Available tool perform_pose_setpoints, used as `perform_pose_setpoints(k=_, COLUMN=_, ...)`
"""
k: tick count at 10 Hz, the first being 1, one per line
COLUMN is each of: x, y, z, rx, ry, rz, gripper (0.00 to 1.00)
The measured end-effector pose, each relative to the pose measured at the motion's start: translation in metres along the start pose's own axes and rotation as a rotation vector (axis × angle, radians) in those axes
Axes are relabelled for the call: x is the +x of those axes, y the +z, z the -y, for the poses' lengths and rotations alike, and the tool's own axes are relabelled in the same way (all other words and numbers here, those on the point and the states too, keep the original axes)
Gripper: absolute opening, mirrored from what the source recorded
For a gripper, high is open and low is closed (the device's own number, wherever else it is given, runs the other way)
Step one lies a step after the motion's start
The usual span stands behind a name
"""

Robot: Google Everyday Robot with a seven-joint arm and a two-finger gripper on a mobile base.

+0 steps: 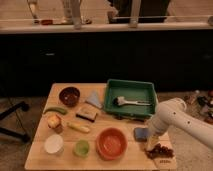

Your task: Wipe purple bowl with sponge

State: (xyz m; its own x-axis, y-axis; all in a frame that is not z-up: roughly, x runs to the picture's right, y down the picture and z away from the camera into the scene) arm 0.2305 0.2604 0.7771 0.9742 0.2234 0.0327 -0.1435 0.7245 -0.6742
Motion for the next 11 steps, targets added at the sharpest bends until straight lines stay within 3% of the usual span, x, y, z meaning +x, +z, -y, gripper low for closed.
perform_pose_setpoints(k=11, x=-0.001, y=0.021, z=0.026, rx=0.026, ry=0.127, rz=-0.021, gripper=0.80)
